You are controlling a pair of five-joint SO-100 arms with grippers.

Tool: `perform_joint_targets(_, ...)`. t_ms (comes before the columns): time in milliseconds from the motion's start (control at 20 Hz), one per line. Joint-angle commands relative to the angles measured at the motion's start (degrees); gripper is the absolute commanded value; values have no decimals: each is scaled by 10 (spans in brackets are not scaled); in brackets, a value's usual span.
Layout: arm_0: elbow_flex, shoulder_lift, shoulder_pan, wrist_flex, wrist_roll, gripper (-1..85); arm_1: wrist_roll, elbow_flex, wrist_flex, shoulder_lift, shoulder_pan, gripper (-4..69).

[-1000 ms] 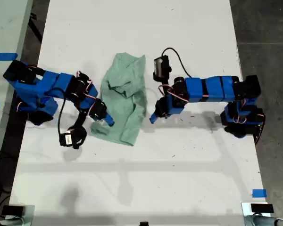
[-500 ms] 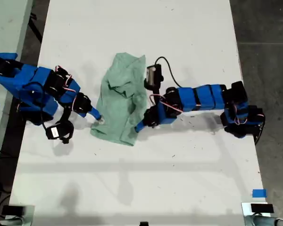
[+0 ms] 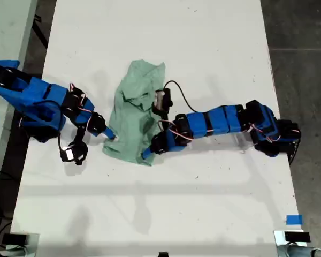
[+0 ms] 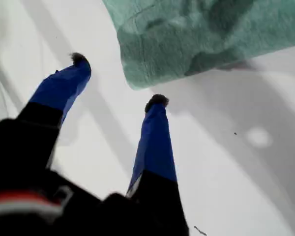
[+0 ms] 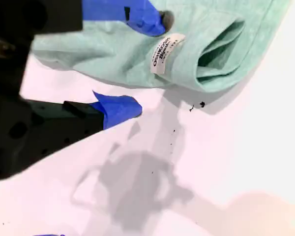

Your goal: Fold tshirt

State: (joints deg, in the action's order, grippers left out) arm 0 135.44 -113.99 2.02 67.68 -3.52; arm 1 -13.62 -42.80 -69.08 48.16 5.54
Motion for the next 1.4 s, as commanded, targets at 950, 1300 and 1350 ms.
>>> perform_joint_targets(950,-314,324,-127,-27,-14,1,15,47,28,-59,40,-12)
perform_joint_targets(1300,-597,388,-206,25,-60,1,1,47,-62,68,113,-12)
perform_joint_targets(1350,-621,381,-206,23,-60,1,-13,47,-63,88,106,-12)
